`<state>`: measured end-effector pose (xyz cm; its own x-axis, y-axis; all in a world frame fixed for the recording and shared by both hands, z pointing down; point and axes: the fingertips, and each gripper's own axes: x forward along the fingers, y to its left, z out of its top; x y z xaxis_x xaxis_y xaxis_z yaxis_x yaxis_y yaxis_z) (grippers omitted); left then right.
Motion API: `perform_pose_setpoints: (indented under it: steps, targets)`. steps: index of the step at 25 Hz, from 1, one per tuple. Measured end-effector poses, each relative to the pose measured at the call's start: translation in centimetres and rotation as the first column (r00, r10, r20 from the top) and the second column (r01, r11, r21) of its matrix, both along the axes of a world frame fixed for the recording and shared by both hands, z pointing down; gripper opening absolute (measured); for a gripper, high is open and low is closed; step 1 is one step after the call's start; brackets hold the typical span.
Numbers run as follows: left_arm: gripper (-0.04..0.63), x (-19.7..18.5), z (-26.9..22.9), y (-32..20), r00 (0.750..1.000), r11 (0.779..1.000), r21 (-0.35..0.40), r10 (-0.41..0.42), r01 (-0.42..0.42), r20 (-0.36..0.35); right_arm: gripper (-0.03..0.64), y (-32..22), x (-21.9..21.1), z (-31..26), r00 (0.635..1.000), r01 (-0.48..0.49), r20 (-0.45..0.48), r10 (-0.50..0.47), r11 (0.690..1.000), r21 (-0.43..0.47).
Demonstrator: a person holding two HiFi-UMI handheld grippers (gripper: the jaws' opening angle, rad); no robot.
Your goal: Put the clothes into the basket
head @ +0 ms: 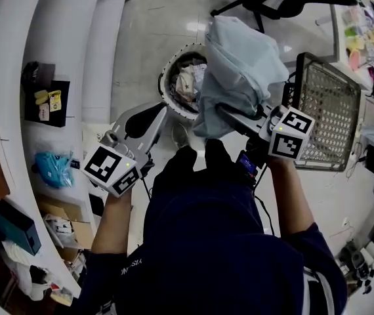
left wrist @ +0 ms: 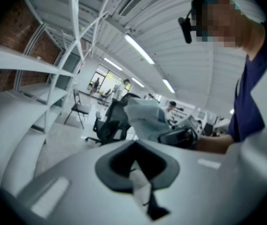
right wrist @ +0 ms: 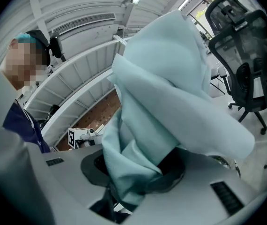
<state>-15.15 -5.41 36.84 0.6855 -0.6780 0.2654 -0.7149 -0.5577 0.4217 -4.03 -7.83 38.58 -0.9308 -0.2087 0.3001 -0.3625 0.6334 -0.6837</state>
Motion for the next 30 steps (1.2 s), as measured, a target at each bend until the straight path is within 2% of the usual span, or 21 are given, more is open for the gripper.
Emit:
perform_pose_setpoints:
  steps: [10,20,26,30]
  targets:
    - [0.005,2.7,3.6,-1.8,0.998,0.998,-0.059,-0.029,0.033,0.055,0.132,-2.9,0.7,6.8,0.998,0.062,-0.026,-0.065,0.991,-0.118]
    - [0.005,4.5,7.4,-4.0,0.994,0.988,-0.135,-0.062,0.074,0.094,0.130,-4.3,0.7,15.3,0.988,0.123,-0.059,-0.141,0.963,-0.241]
    - [0.005,4.5,9.6,-4.1,0.990,0.975,-0.196,-0.080,0.102,0.117,0.130,-4.5,-0.1,21.0,0.983,0.143,-0.057,-0.172,0.931,-0.336]
    - [0.005,4.4,10.8,-4.4,0.988,0.970,-0.216,-0.087,0.113,0.126,0.129,-4.6,-0.4,25.3,0.976,0.150,-0.091,-0.200,0.909,-0.388]
